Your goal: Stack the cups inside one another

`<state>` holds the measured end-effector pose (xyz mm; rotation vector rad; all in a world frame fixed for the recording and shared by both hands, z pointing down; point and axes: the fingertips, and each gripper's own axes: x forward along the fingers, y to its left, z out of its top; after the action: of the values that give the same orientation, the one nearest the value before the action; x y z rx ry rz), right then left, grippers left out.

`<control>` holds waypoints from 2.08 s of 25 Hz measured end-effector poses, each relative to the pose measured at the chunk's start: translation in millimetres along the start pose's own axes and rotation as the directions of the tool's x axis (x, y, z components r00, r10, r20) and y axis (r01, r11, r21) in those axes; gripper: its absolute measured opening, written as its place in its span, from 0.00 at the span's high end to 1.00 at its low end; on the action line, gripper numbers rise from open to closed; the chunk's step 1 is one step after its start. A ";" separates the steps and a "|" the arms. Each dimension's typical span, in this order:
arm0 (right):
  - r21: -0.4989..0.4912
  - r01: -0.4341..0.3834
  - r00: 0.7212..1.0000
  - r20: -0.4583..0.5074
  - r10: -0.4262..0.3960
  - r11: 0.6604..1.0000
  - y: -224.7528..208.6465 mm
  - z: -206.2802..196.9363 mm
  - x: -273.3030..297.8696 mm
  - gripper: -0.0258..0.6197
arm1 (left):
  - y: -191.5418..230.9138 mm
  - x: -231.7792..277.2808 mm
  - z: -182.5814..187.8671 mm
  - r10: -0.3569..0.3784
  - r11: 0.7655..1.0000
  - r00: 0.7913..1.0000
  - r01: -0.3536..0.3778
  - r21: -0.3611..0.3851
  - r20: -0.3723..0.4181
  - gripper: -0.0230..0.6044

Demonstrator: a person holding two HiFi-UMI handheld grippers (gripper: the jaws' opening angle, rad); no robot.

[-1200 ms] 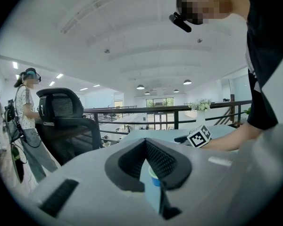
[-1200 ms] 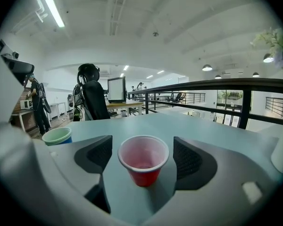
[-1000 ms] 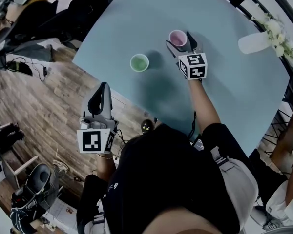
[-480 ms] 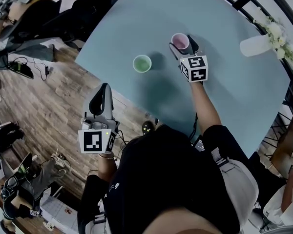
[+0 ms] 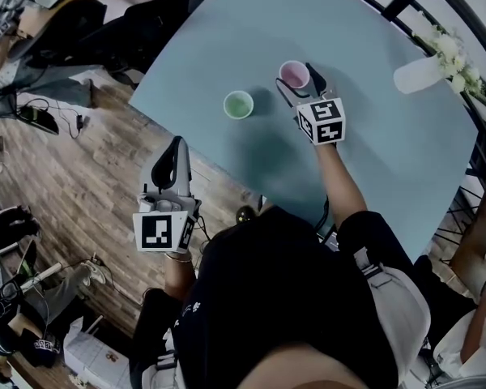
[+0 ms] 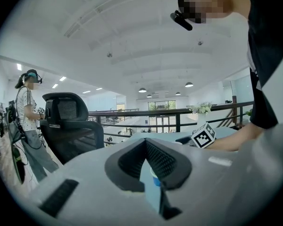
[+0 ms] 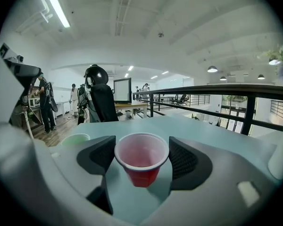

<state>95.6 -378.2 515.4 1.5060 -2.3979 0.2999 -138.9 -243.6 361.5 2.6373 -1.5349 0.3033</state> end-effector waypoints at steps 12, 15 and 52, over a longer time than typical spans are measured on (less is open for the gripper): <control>-0.036 -0.109 0.991 0.073 0.112 0.993 56.7 37.6 -20.8 0.41 | -2.6 -25.1 6.5 0.015 1.000 0.999 -0.014 -0.011 0.043 0.98; -0.042 -0.141 0.986 0.088 0.144 0.989 72.1 45.8 -23.4 0.41 | -2.0 -32.4 4.9 0.027 0.999 0.999 -0.026 -0.020 0.039 0.98; -0.080 -0.328 0.945 -0.007 0.328 0.941 157.8 19.6 7.4 0.41 | 26.8 -74.5 -4.3 0.151 0.988 0.988 -0.150 -0.040 0.035 0.98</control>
<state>-52.5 -322.8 496.5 1.0696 -2.6283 0.2644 -198.5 -192.7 349.2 2.5185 -1.7377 0.2319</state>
